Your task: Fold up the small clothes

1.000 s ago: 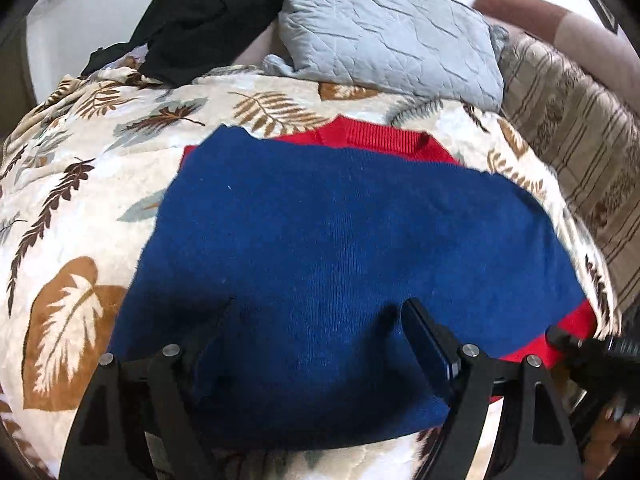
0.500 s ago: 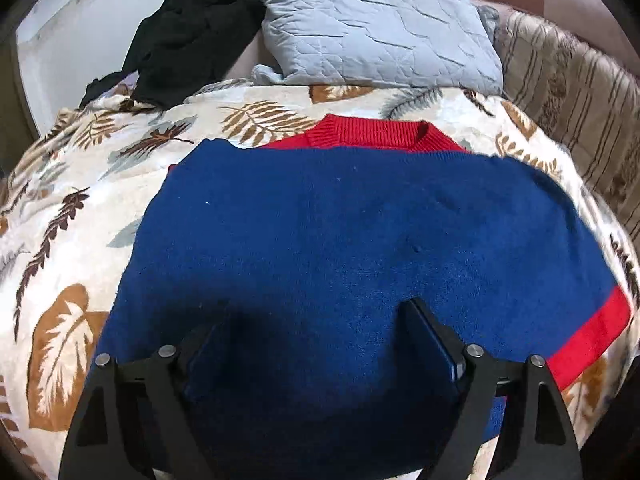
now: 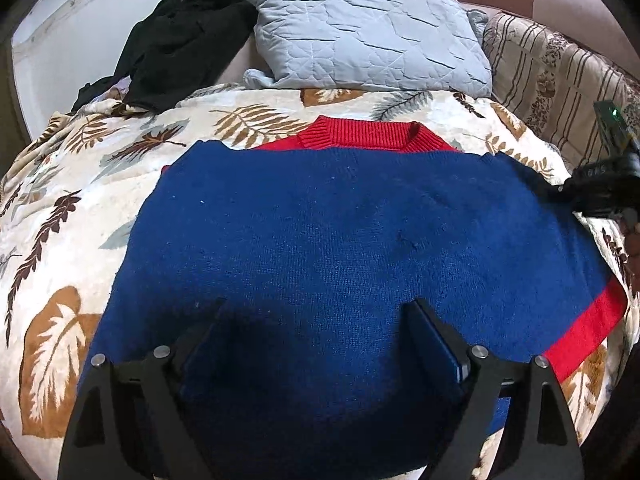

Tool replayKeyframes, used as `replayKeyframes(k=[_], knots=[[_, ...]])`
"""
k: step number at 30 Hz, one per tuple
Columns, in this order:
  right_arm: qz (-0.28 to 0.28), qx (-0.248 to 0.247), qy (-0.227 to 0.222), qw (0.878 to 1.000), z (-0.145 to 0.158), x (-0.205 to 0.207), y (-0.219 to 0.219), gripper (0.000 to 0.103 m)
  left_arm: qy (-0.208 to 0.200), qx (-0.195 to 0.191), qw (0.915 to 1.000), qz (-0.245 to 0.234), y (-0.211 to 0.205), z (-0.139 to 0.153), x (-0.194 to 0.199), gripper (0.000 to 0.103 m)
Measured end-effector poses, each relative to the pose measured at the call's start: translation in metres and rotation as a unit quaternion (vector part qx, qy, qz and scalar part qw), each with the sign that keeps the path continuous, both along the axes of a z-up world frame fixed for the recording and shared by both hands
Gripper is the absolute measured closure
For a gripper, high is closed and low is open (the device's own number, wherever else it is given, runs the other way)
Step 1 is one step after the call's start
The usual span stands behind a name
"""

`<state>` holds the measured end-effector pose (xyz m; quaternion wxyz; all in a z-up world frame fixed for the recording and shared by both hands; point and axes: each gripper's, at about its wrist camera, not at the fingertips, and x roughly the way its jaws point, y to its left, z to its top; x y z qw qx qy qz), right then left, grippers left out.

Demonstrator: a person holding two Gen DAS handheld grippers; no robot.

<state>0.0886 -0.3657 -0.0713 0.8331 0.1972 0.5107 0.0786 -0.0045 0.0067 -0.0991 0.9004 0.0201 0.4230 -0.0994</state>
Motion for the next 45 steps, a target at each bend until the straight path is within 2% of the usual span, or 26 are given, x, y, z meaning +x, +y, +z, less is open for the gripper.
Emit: replayKeyframes(k=[4, 6, 8, 10, 12, 14, 16, 19, 20, 21, 22, 24, 25, 26, 28, 29, 31, 33, 34, 35, 36, 37, 38, 39, 41, 45], knots=[[-0.012, -0.022, -0.033, 0.999, 0.026, -0.012, 0.004, 0.088, -0.001, -0.002, 1.0, -0.005, 0.0, 0.0, 0.0, 0.013], [-0.023, -0.038, -0.009, 0.999, 0.009, -0.005, -0.001, 0.088, 0.014, -0.004, 0.9999, -0.005, 0.0, 0.006, 0.003, 0.013], [-0.039, -0.006, -0.007, 0.999, -0.008, -0.003, -0.006, 0.085, 0.02, -0.034, 0.9992, 0.002, 0.008, 0.018, 0.002, 0.013], [-0.063, 0.035, -0.007, 0.997, -0.01, -0.009, -0.018, 0.075, -0.003, -0.061, 0.998, 0.016, 0.019, 0.031, -0.002, 0.013], [-0.073, 0.055, -0.001, 0.996, -0.012, -0.015, -0.026, 0.072, -0.001, -0.053, 0.9983, 0.026, 0.022, 0.028, 0.001, 0.013], [-0.078, 0.042, -0.003, 0.996, -0.003, -0.024, -0.028, 0.067, 0.055, -0.027, 0.9979, 0.023, 0.019, 0.002, 0.013, 0.012], [-0.074, 0.018, -0.029, 0.997, 0.017, -0.032, -0.011, 0.067, 0.018, 0.007, 0.9998, 0.008, 0.012, 0.001, 0.005, 0.011], [-0.054, -0.01, -0.081, 0.995, 0.056, -0.047, 0.011, 0.067, 0.023, 0.004, 0.9996, 0.014, 0.011, 0.001, 0.005, 0.01], [-0.045, -0.009, -0.095, 0.994, 0.066, -0.05, 0.019, 0.055, 0.023, 0.003, 0.9996, 0.013, 0.011, 0.001, 0.005, 0.01], [-0.033, -0.003, -0.106, 0.994, 0.072, -0.051, 0.028, 0.031, 0.022, 0.003, 0.9997, 0.013, 0.011, 0.001, 0.005, 0.01], [-0.014, 0.008, -0.112, 0.994, 0.076, -0.05, 0.04, 0.024, 0.021, 0.003, 0.9997, 0.012, 0.011, 0.0, 0.005, 0.01], [0.017, 0.026, -0.106, 0.994, 0.069, -0.045, 0.051, 0.023, 0.018, 0.002, 0.9998, 0.009, 0.011, 0.0, 0.003, 0.01], [0.025, 0.039, -0.083, 0.995, 0.052, -0.039, 0.053, 0.023, 0.017, 0.0, 0.9998, 0.008, 0.012, 0.0, 0.003, 0.01], [0.019, 0.045, -0.062, 0.997, 0.039, -0.036, 0.05, 0.024, 0.018, -0.001, 0.9998, 0.006, 0.013, 0.001, 0.003, 0.01], [-0.041, 0.051, -0.017, 0.998, 0.004, -0.032, 0.026, 0.033, 0.021, -0.011, 0.9997, 0.004, 0.016, 0.005, -0.001, 0.01], [-0.059, 0.064, -0.026, 0.996, 0.003, -0.037, 0.016, 0.047, 0.018, -0.027, 0.9995, 0.004, 0.019, 0.01, -0.004, 0.01], [-0.065, 0.068, -0.033, 0.995, 0.009, -0.046, 0.012, 0.047, -0.003, -0.061, 0.9981, 0.006, 0.028, 0.021, -0.011, 0.01], [-0.055, 0.051, -0.041, 0.996, 0.019, -0.052, 0.018, 0.043, -0.023, -0.066, 0.9974, 0.015, 0.033, 0.027, -0.014, 0.01], [-0.04, 0.049, -0.057, 0.996, 0.026, -0.055, 0.024, 0.04, -0.022, -0.062, 0.9976, 0.021, 0.036, 0.025, -0.012, 0.01], [-0.025, 0.046, -0.069, 0.996, 0.029, -0.056, 0.028, 0.032, -0.007, -0.059, 0.9979, 0.023, 0.037, 0.018, -0.008, 0.01], [-0.024, 0.032, -0.071, 0.997, 0.027, -0.057, 0.03, 0.03, 0.017, -0.058, 0.9979, 0.023, 0.038, 0.009, -0.004, 0.01], [-0.032, 0.014, -0.057, 0.998, 0.02, -0.056, 0.027, 0.03, 0.023, -0.049, 0.9984, 0.018, 0.037, 0.001, -0.003, 0.01], [-0.045, 0.006, -0.035, 0.998, 0.009, -0.053, 0.022, 0.033, 0.008, -0.036, 0.9993, 0.01, 0.034, 0.002, -0.007, 0.01], [-0.058, 0.021, -0.037, 0.997, 0.006, -0.056, 0.017, 0.035, 0.002, -0.023, 0.9997, 0.004, 0.03, 0.003, -0.009, 0.01], [-0.074, 0.029, -0.052, 0.995, 0.019, -0.066, 0.017, 0.033, 0.0, -0.026, 0.9997, 0.0, 0.027, 0.003, -0.01, 0.01], [-0.03, 0.025, -0.079, 0.996, 0.037, -0.066, 0.031, 0.033, 0.0, -0.014, 0.9999, 0.0, 0.024, 0.0, -0.007, 0.01]])
